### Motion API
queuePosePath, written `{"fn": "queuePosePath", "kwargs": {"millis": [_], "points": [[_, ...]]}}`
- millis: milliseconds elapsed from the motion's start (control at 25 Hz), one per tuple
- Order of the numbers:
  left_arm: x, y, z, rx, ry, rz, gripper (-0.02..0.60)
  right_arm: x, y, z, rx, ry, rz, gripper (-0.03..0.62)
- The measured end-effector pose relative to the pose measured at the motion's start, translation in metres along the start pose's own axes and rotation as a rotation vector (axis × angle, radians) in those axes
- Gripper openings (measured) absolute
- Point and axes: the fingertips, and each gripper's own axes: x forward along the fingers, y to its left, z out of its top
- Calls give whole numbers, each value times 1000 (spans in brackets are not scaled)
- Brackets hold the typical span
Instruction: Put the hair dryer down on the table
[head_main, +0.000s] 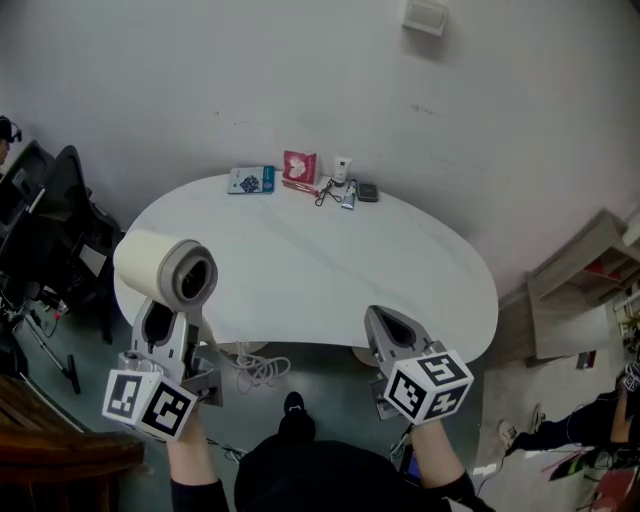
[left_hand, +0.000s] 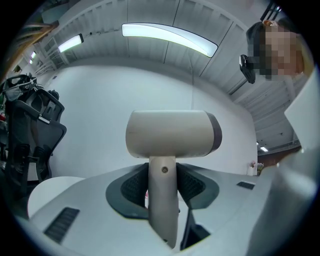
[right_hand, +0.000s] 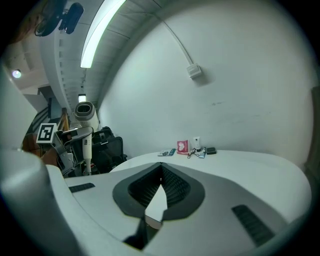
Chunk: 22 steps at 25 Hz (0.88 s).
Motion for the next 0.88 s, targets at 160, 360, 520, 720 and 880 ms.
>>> {"fn": "queuePosePath", "kwargs": {"millis": [160, 360, 520, 720, 880], "points": [[20, 10, 10, 7, 0, -49, 170, 23, -1, 7, 12, -8, -20, 5], [44, 15, 11, 34, 17, -89, 170, 43, 4, 18, 2, -23, -30, 5], [62, 18, 10, 40, 22, -119, 170, 51, 2, 21, 7, -27, -53, 5], [87, 24, 11, 30, 36, -137, 170, 55, -4, 23, 22, -25, -90, 5], [107, 23, 3, 42, 58, -162, 170, 57, -12, 24, 21, -17, -118, 5]]}}
